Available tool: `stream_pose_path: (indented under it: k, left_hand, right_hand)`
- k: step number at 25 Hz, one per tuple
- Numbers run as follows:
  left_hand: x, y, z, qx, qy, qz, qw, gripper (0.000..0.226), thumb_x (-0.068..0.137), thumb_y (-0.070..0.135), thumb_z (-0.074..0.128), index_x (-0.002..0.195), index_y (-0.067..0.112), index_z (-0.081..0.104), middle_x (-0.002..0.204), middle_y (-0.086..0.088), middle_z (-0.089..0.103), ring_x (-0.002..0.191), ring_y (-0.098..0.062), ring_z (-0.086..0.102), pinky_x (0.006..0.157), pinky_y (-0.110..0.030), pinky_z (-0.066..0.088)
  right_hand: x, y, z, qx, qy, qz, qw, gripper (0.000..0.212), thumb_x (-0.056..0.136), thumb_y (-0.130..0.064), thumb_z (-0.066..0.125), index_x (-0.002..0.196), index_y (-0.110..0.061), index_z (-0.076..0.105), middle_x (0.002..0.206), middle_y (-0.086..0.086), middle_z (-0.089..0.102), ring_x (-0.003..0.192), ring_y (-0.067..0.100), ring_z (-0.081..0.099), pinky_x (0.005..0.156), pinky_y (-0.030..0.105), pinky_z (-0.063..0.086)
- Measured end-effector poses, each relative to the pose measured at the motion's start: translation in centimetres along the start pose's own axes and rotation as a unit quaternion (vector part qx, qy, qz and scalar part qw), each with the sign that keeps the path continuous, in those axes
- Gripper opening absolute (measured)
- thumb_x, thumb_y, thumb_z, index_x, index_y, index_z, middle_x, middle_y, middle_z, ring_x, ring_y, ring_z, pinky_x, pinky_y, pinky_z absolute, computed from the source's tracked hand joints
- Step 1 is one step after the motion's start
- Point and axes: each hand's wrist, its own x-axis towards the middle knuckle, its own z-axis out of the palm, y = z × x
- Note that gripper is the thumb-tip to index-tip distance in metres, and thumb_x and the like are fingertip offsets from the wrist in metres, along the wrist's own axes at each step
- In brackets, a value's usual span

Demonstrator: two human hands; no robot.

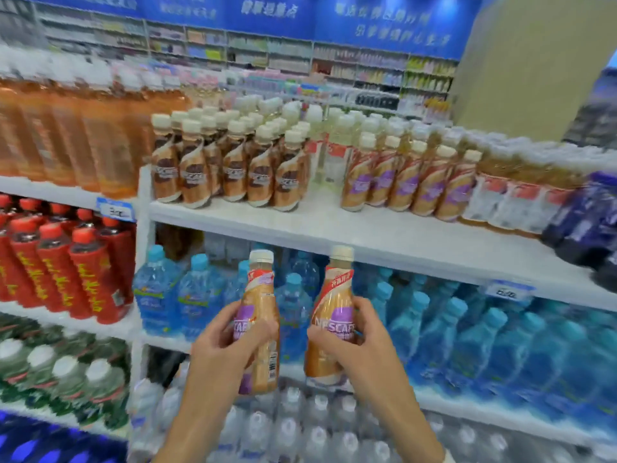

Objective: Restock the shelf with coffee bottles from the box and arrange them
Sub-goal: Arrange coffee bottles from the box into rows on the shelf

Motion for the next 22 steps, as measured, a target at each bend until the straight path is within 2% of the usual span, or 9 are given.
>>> stream_pose_path:
  k: [1, 3, 6, 11, 14, 17, 19, 22]
  left_hand:
    - [0.6, 0.5, 2.7, 0.0, -0.024, 0.013, 1.0, 0.033, 0.07, 0.019, 0.087, 0.098, 0.028, 0.071, 0.071, 0.007, 0.073, 0.056, -0.009, 0.064, 0.051, -0.027, 0.051]
    - [2.2, 1.5, 7.9, 0.003, -0.065, 0.051, 0.997, 0.035, 0.076, 0.01, 0.083, 0.1, 0.03, 0.067, 0.068, 0.01, 0.074, 0.051, -0.003, 0.064, 0.044, -0.018, 0.049]
    - [4.9, 3.4, 14.3, 0.022, -0.1, 0.11, 0.989, 0.045, 0.075, 0.003, 0.083, 0.107, 0.029, 0.065, 0.074, 0.011, 0.076, 0.059, 0.0, 0.067, 0.049, -0.015, 0.051]
    - [9.1, 5.6, 22.2, 0.052, -0.127, 0.185, 0.973, 0.063, 0.073, 0.019, 0.088, 0.125, 0.03, 0.055, 0.102, 0.01, 0.071, 0.08, 0.0, 0.071, 0.059, -0.013, 0.054]
    - [11.2, 5.0, 24.7, 0.073, -0.129, 0.213, 0.966, 0.071, 0.074, 0.022, 0.088, 0.136, 0.028, 0.053, 0.111, 0.014, 0.066, 0.094, -0.003, 0.067, 0.059, -0.014, 0.054]
    - [12.8, 4.0, 25.6, 0.088, -0.133, 0.217, 0.963, 0.065, 0.077, 0.02, 0.086, 0.128, 0.037, 0.05, 0.106, 0.028, 0.061, 0.091, 0.007, 0.065, 0.068, -0.014, 0.054]
    - [14.0, 3.1, 25.6, 0.105, -0.145, 0.215, 0.96, 0.068, 0.077, 0.022, 0.086, 0.133, 0.038, 0.051, 0.114, 0.023, 0.063, 0.096, 0.003, 0.066, 0.073, -0.017, 0.055]
    - [15.0, 2.1, 25.5, 0.126, -0.174, 0.217, 0.952, 0.074, 0.078, 0.029, 0.085, 0.142, 0.034, 0.05, 0.118, 0.025, 0.063, 0.099, 0.011, 0.064, 0.076, -0.016, 0.057]
  right_hand:
    - [0.9, -0.3, -2.2, 0.005, 0.017, -0.005, 1.0, 0.036, 0.079, -0.023, 0.083, 0.105, -0.032, 0.06, 0.092, -0.009, 0.073, 0.084, 0.016, 0.07, 0.067, 0.026, 0.057]
    - [3.0, -1.2, -6.8, 0.009, 0.054, -0.023, 0.998, 0.041, 0.077, -0.027, 0.084, 0.107, -0.037, 0.058, 0.093, -0.014, 0.073, 0.083, 0.011, 0.071, 0.067, 0.026, 0.056]
    - [6.5, -2.6, -12.6, -0.007, 0.107, -0.059, 0.992, 0.043, 0.075, -0.029, 0.085, 0.107, -0.037, 0.058, 0.094, -0.011, 0.073, 0.085, 0.011, 0.07, 0.073, 0.03, 0.058]
    - [12.7, -3.7, -18.0, -0.011, 0.16, -0.087, 0.983, 0.048, 0.077, -0.03, 0.084, 0.108, -0.043, 0.049, 0.106, -0.015, 0.064, 0.094, 0.007, 0.065, 0.084, 0.034, 0.056]
    - [15.4, -3.0, -19.2, -0.022, 0.172, -0.087, 0.981, 0.058, 0.079, -0.025, 0.083, 0.123, -0.034, 0.047, 0.112, -0.012, 0.063, 0.097, 0.005, 0.063, 0.089, 0.033, 0.055]
    - [16.5, -2.3, -19.6, -0.03, 0.168, -0.083, 0.982, 0.059, 0.08, -0.025, 0.082, 0.125, -0.035, 0.044, 0.112, -0.016, 0.062, 0.097, 0.0, 0.062, 0.079, 0.019, 0.051]
    - [16.8, -1.9, -19.7, -0.034, 0.165, -0.083, 0.982, 0.06, 0.082, -0.027, 0.081, 0.127, -0.036, 0.042, 0.111, -0.019, 0.061, 0.096, -0.003, 0.062, 0.074, 0.015, 0.049]
    - [17.4, -1.2, -19.9, -0.042, 0.158, -0.079, 0.983, 0.065, 0.082, -0.032, 0.08, 0.132, -0.038, 0.039, 0.118, -0.019, 0.06, 0.101, -0.003, 0.062, 0.078, 0.015, 0.051]
